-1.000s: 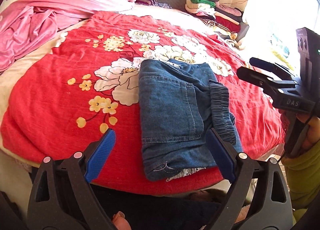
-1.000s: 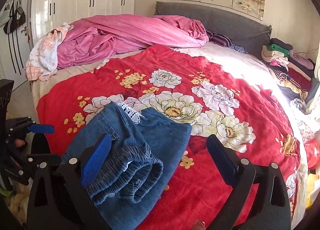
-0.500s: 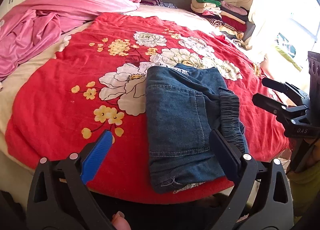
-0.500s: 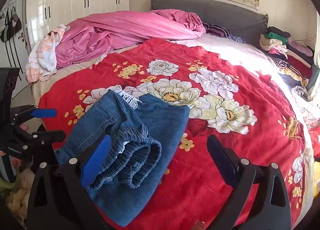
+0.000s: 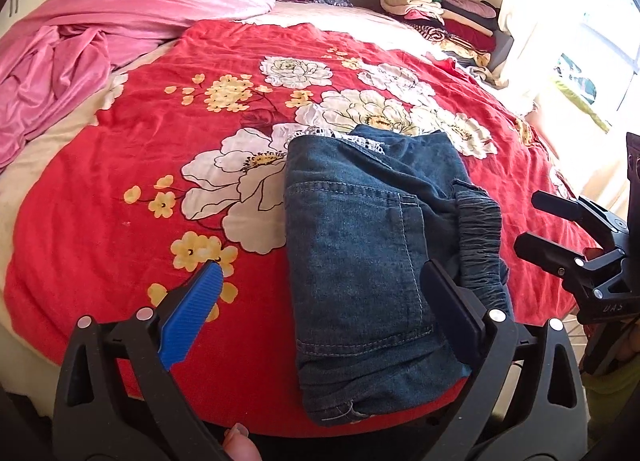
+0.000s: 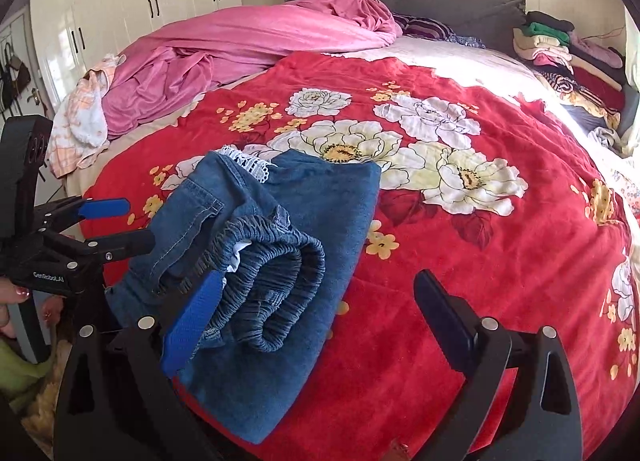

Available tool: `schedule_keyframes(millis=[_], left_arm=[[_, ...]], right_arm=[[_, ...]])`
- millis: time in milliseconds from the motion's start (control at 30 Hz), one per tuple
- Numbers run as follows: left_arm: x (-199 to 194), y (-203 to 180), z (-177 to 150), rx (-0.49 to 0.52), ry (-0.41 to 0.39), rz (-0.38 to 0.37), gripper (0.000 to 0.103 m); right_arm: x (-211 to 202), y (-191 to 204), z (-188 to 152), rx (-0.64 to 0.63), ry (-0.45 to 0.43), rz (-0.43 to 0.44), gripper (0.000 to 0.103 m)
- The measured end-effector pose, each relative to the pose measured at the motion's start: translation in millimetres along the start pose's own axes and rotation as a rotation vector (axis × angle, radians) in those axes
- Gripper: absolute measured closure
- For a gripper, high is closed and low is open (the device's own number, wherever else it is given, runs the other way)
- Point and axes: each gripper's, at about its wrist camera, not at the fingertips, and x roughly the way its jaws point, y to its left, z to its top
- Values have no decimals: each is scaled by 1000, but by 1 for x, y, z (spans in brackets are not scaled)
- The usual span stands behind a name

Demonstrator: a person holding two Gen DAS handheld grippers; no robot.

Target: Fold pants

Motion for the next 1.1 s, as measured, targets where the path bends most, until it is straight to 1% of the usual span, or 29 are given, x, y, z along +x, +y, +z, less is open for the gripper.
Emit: schedule_keyframes(millis=[167, 333, 500, 633, 767, 900, 1100], left_arm=[[11, 1, 2, 6, 19, 0, 10], [22, 4, 3, 4, 37, 1, 10], [31, 9, 2, -5, 51, -9, 10], [36, 11, 2, -6, 57, -16, 10], [40, 12, 2, -6, 60, -25, 10], [43, 14, 3, -4, 63, -34, 10], [47, 15, 4, -9, 67, -57, 10]], right_arm=[[5, -3, -2, 44, 9, 33, 7], [13, 2, -2, 36, 31, 41, 7], [25, 1, -4, 65, 59, 60, 7], [34, -2, -6, 86, 81, 93, 7], [43, -7, -9, 128, 97, 145, 7], [46, -10, -10, 149, 99, 180, 7], [53, -10, -10, 144, 91, 205, 6]])
